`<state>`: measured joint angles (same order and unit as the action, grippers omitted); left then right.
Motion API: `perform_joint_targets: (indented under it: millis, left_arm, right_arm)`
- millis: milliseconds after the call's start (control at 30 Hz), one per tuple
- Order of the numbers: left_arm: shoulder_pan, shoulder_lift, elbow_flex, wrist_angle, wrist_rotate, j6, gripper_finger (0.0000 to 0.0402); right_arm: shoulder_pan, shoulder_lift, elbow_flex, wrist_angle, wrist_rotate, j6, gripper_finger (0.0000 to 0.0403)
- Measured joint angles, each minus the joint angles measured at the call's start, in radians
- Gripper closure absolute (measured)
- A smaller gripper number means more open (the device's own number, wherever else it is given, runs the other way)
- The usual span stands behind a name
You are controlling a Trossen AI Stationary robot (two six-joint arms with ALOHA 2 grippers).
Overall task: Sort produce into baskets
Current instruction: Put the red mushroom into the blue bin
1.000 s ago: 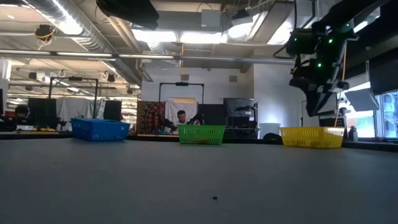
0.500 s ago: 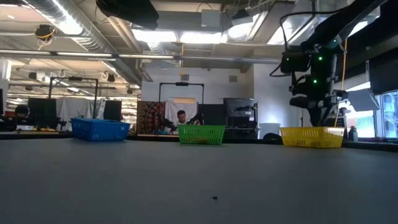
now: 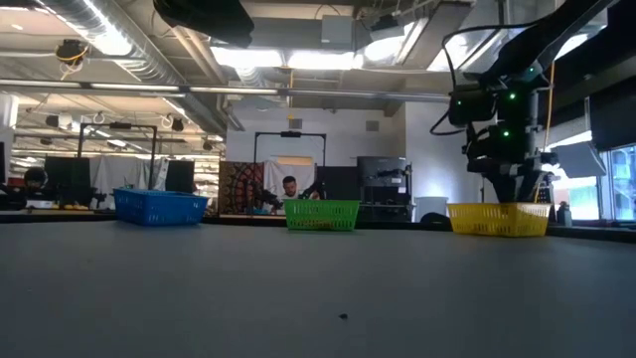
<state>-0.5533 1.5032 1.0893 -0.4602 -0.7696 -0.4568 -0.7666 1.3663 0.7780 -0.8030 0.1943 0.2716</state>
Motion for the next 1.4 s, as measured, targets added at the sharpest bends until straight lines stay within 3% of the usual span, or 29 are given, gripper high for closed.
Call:
perform_joint_targets:
  millis: [300,600,800,1067,1400]
  left_arm:
    - [0.0,0.0,0.0,0.0,0.0,-0.008,0.0224]
    - [0.002,0.0,0.0,0.0,0.0,-0.006,0.0224]
    - [0.002,0.0,0.0,0.0,0.0,-0.008,0.0224]
    - [0.002,0.0,0.0,0.0,0.0,-0.013,0.0224]
    - [0.002,0.0,0.0,0.0,0.0,-0.015,0.0224]
  right_arm:
    - [0.001,-0.028,0.091,-0.173,0.034,-0.016,0.023]
    - [0.083,-0.152,0.188,-0.292,-0.029,0.022,0.0242]
    - [0.221,-0.188,0.19,-0.386,-0.107,0.125,0.0242]
    - [0.491,-0.187,0.19,-0.51,-0.121,0.324,0.0242]
    - [0.825,-0.184,0.19,-0.513,-0.132,0.598,0.0242]
